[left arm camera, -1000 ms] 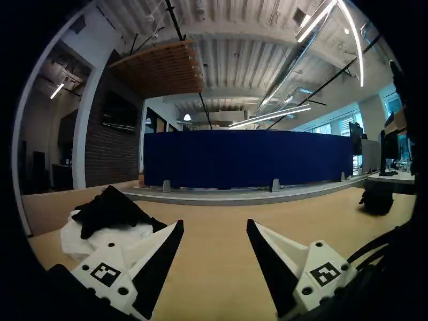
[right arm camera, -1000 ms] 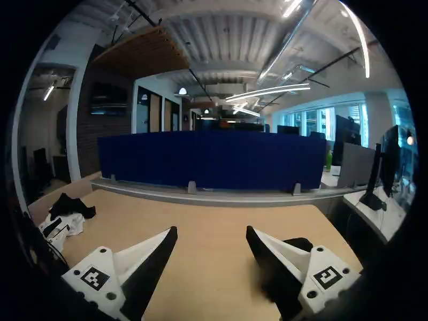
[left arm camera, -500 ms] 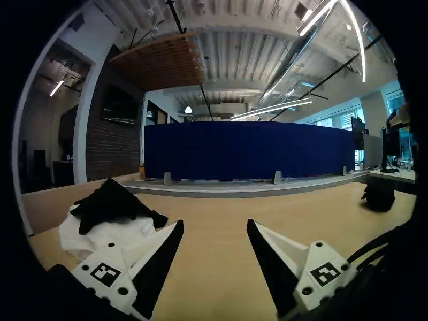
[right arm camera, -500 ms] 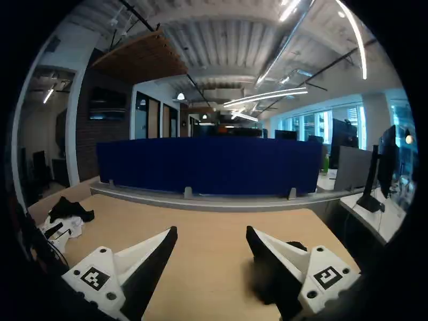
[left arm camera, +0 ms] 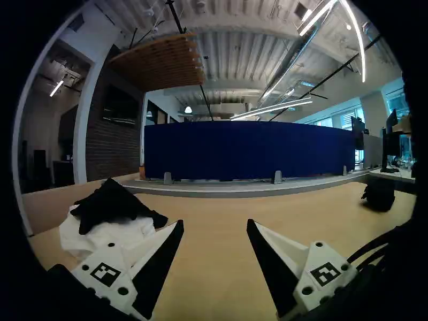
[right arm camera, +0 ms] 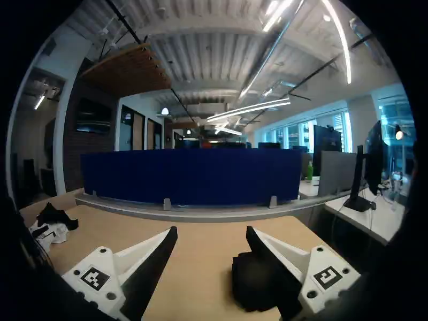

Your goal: Fold towel

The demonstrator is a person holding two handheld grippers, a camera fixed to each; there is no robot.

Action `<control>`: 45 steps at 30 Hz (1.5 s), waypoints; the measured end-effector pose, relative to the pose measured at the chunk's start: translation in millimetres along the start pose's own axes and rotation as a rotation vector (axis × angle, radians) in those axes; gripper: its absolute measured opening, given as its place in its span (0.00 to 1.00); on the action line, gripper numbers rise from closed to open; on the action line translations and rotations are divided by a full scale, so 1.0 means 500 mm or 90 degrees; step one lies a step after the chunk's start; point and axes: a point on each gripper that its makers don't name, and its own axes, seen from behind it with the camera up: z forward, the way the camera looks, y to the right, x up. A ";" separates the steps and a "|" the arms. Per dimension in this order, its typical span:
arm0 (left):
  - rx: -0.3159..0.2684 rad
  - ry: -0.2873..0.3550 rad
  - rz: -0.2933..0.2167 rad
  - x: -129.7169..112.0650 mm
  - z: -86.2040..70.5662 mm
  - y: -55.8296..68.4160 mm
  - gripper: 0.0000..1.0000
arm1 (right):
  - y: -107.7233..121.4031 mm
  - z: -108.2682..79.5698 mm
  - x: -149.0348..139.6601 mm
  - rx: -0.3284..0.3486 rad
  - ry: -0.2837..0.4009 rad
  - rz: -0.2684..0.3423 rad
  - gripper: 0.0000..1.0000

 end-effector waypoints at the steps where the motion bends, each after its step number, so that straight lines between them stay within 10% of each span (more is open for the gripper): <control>1: 0.000 0.000 0.000 0.000 0.000 0.000 0.87 | 0.002 0.000 -0.010 0.003 0.004 0.001 1.00; 22: 0.000 0.000 0.000 0.001 0.000 0.000 0.87 | 0.026 0.018 -0.217 -0.010 0.037 0.036 1.00; 45: 0.000 0.000 0.000 0.001 0.000 0.001 0.87 | 0.008 0.031 -0.272 -0.019 0.031 0.056 1.00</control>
